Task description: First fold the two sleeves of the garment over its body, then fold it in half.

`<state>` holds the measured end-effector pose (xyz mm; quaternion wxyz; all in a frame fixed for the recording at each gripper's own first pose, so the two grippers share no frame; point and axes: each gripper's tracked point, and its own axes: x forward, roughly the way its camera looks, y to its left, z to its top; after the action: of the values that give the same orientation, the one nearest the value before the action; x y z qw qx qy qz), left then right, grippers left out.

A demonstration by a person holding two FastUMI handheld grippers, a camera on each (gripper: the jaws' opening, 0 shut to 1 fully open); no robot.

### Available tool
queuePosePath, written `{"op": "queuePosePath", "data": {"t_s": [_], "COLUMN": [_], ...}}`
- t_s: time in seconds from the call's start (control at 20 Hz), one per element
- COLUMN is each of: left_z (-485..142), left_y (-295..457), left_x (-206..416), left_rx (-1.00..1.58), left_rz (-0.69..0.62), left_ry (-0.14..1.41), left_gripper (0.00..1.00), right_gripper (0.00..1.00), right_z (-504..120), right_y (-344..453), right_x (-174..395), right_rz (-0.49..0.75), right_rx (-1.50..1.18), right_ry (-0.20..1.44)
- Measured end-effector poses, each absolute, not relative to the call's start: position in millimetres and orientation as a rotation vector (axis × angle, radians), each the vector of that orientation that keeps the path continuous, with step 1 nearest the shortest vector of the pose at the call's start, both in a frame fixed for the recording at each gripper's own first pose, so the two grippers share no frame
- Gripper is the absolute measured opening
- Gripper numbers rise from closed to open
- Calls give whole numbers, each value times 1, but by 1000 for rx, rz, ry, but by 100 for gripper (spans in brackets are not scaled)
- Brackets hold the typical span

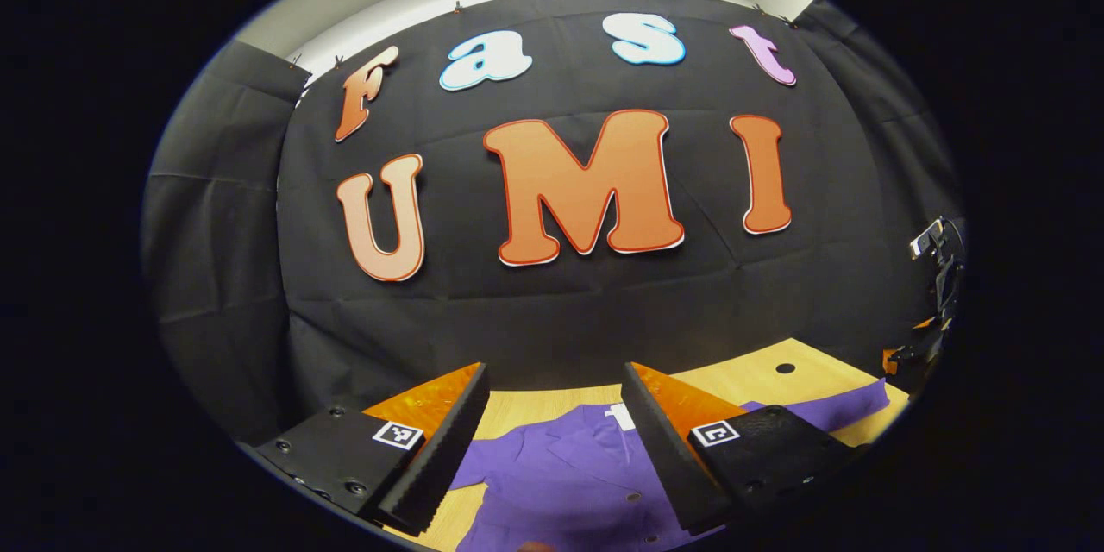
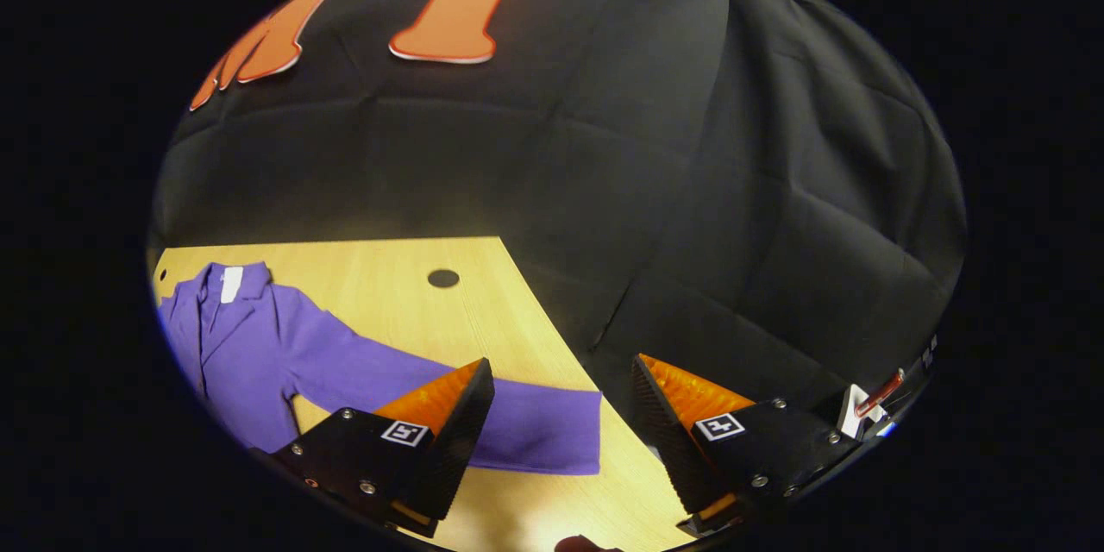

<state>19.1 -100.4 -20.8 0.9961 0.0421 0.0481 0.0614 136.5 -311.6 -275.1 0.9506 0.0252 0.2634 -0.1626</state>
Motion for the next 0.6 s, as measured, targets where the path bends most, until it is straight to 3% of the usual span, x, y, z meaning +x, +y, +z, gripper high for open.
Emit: {"op": "queuePosePath", "data": {"t_s": [0.6], "left_z": [-53], "left_y": [-140], "left_x": [14], "left_rx": [126], "left_rz": [137], "left_ry": [188], "left_gripper": [97], "right_gripper": [97], "right_z": [-399], "right_y": [-341], "right_x": [138], "right_rz": [-248], "right_rx": [301], "right_ry": [1045]}}
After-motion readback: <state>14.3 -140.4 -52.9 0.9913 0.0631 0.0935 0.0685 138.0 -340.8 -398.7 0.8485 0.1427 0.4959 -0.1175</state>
